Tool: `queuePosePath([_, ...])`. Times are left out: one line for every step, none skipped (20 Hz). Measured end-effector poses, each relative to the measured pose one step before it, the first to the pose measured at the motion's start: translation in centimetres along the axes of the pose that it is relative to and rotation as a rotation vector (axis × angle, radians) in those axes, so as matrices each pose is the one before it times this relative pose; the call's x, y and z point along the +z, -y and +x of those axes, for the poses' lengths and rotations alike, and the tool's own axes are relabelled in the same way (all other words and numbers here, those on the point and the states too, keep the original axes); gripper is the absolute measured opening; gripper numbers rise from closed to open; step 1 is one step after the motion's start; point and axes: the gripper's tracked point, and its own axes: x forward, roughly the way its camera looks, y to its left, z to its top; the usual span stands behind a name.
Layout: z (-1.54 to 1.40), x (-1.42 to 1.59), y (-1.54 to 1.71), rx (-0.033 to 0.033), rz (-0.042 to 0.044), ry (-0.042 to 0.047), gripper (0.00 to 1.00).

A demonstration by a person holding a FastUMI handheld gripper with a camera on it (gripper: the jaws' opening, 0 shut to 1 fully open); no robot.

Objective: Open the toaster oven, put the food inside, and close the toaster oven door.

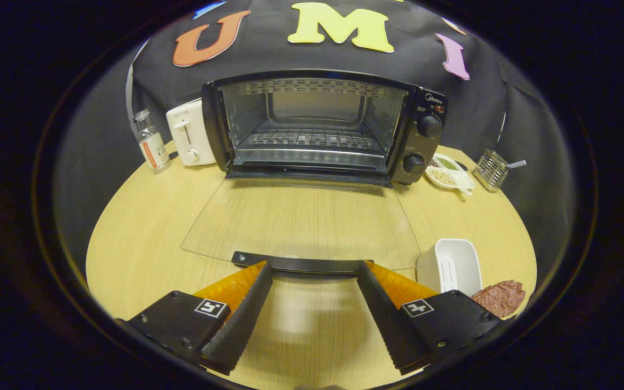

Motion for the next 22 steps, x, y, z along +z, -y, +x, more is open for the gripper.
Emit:
queuePosePath([-0.691, 0.478, 0.392, 0.0148, -0.00713, 0.01259, 1.0])
queuePosePath([-0.712, 0.681, 0.673, 0.0091, -0.0034, 0.01316, 1.0])
queuePosePath([-0.855, 0.776, 0.967, 0.01041, -0.0085, 0.02141, 1.0])
queuePosePath([-0.892, 1.021, 1.287, 0.00265, -0.01458, 0.0249, 1.0])
queuePosePath([-0.772, 0.9, 1.536, 0.00471, -0.01701, 0.02396, 1.0])
queuePosePath([-0.624, 0.742, 1.615, -0.00196, -0.01423, 0.01825, 1.0])
queuePosePath([-0.71, 0.57, 2.36, -0.00435, -0.01248, 0.01535, 1.0])
queuePosePath([-0.455, 0.392, 2.081, -0.00943, -0.00321, 0.00554, 1.0])
queuePosePath([-0.514, 0.164, 2.479, -0.0055, 0.00686, 0.00477, 1.0])
queuePosePath([-0.411, 0.116, 2.132, -0.00594, 0.0092, -0.00011, 1.0])
queuePosePath([-0.233, -0.084, 2.006, -0.00118, 0.00488, -0.00171, 1.0])
queuePosePath([-0.282, -0.454, 1.665, 0.00283, 0.0052, -0.01003, 1.0])
queuePosePath([-0.118, -0.809, 1.262, 0.02646, 0.01637, -0.02311, 1.0])
queuePosePath([-0.092, -1.0, 0.608, 0.03041, 0.01684, -0.03009, 1.0])
queuePosePath([-0.085, -1.219, 0.547, 0.0413, 0.02013, -0.03829, 1.0])
queuePosePath([0.051, -0.814, 0.304, 0.0336, 0.01351, -0.02255, 0.99])
queuePosePath([0.006, -0.952, 0.16, 0.03729, 0.01337, -0.02578, 0.98])
queuePosePath([0.049, -0.977, -0.067, 0.04408, 0.01229, -0.0292, 0.97])
queuePosePath([0.191, -1.097, -0.247, 0.05051, 0.01193, -0.03225, 0.92])
queuePosePath([0.293, -0.905, -0.135, 0.04005, 0.015, -0.03547, 0.9])
queuePosePath([0.124, -0.922, -0.258, 0.04379, 0.02373, -0.03642, 0.83])
queuePosePath([0.206, -0.828, -0.26, 0.04042, 0.02457, -0.03512, 0.81])
